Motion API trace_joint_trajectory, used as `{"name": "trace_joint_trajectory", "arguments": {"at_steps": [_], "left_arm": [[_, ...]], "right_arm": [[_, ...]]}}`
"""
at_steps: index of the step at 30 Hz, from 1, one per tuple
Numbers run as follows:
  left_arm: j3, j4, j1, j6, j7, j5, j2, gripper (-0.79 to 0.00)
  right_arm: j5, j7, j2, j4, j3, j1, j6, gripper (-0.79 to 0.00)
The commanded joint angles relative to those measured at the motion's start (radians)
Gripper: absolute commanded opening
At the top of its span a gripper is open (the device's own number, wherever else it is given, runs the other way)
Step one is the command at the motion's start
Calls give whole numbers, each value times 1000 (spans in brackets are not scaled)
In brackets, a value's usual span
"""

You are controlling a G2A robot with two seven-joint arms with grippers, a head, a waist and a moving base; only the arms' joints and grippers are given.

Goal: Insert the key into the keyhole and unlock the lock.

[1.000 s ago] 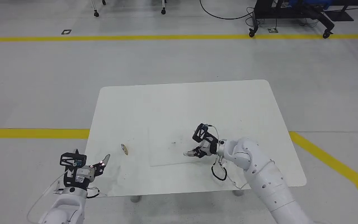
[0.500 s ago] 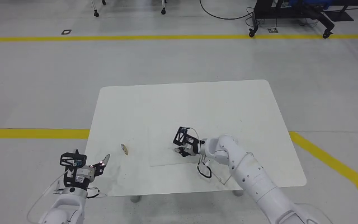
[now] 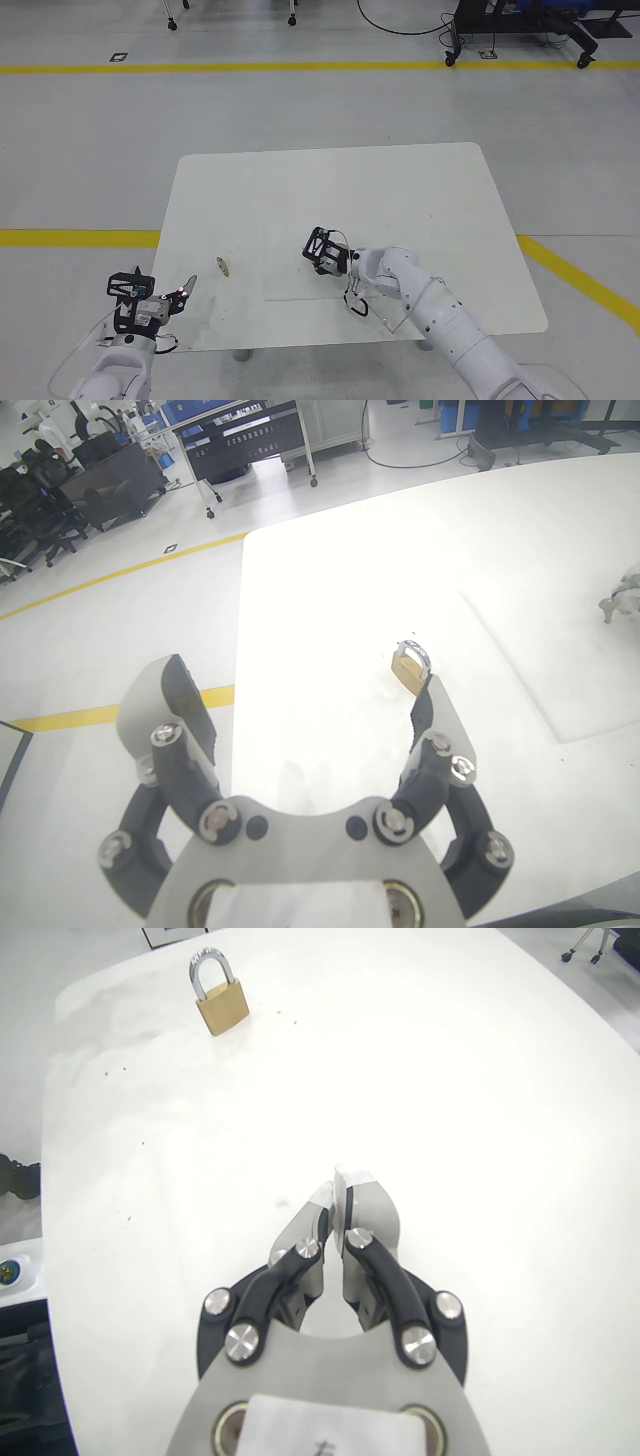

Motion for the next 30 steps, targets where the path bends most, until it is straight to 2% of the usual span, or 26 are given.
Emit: {"name": "trace_joint_trajectory", "arguments": {"at_steps": [1,8,13,19,24,27,28,30], "left_arm": [[0,0,0,0,0,0,0,0],[0,0,0,0,0,0,0,0],[0,0,0,0,0,0,0,0],[0,0,0,0,0,0,0,0],[0,0,0,0,0,0,0,0],[0,-31,29,70,69,71,-3,0],[11,-53,48,41,77,45,-4,0],[3,-106,82,-108,43,-82,-2,0]], "right_arm": [[-8,-45,15,-37,37,-29,-2,-785],[-47,-204,91,-264,234,-223,-29,-785],[23,-299,124,-392,352,-358,-112,-785],[178,-293,140,-445,420,-428,-209,-785],[211,-262,146,-469,445,-450,-218,-785],[211,-262,146,-469,445,-450,-218,-785],[211,-262,146,-469,445,-450,-218,-785],[211,-262,146,-469,445,-450,-218,-785]]}}
